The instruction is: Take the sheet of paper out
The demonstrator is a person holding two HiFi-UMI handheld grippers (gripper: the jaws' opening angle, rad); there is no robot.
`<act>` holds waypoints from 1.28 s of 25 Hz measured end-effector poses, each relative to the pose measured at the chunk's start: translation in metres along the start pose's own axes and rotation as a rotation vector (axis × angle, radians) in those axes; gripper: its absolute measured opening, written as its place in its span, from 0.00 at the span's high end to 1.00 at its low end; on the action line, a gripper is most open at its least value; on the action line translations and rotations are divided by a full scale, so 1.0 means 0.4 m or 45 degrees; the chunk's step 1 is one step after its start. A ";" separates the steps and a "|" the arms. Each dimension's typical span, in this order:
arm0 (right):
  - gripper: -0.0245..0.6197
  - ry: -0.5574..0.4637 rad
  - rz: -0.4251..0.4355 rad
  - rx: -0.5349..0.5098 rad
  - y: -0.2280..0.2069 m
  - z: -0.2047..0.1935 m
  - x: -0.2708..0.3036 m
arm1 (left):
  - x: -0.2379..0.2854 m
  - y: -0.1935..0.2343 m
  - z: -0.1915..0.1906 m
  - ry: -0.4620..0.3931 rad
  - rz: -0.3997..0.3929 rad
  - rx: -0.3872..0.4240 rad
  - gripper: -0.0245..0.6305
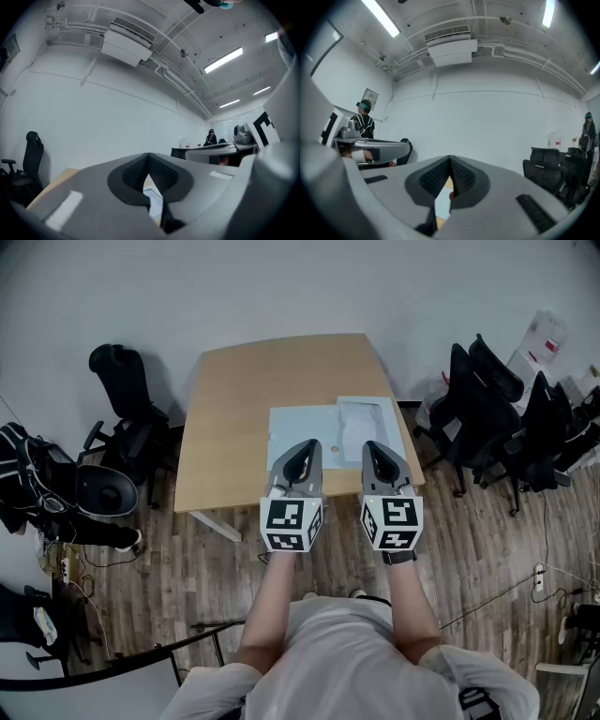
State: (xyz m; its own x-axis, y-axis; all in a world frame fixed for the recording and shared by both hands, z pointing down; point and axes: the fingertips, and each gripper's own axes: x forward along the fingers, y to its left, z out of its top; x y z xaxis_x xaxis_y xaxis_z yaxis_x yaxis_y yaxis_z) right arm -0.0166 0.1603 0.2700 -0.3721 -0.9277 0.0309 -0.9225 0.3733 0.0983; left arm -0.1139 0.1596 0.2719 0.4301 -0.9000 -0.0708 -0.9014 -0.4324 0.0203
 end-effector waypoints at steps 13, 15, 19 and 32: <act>0.95 0.028 -0.052 0.038 0.062 -0.054 -0.035 | -0.048 0.043 -0.085 0.049 -0.043 -0.094 0.95; 0.94 0.025 -0.066 0.064 0.046 -0.057 -0.039 | -0.042 0.037 -0.097 0.062 -0.054 -0.110 0.95; 0.94 0.036 -0.069 0.082 0.017 -0.072 -0.008 | -0.014 0.040 -0.120 0.076 -0.064 -0.128 0.95; 0.94 -0.025 0.080 0.103 -0.159 -0.048 0.323 | 0.326 0.147 -0.086 0.058 0.049 0.005 0.95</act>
State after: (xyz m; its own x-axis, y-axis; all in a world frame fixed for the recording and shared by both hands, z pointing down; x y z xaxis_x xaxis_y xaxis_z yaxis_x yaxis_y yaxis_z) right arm -0.0041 0.0167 0.2870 -0.4310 -0.9023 0.0149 -0.9021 0.4312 0.0162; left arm -0.1090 0.0150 0.2982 0.3969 -0.9175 -0.0247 -0.9175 -0.3974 0.0179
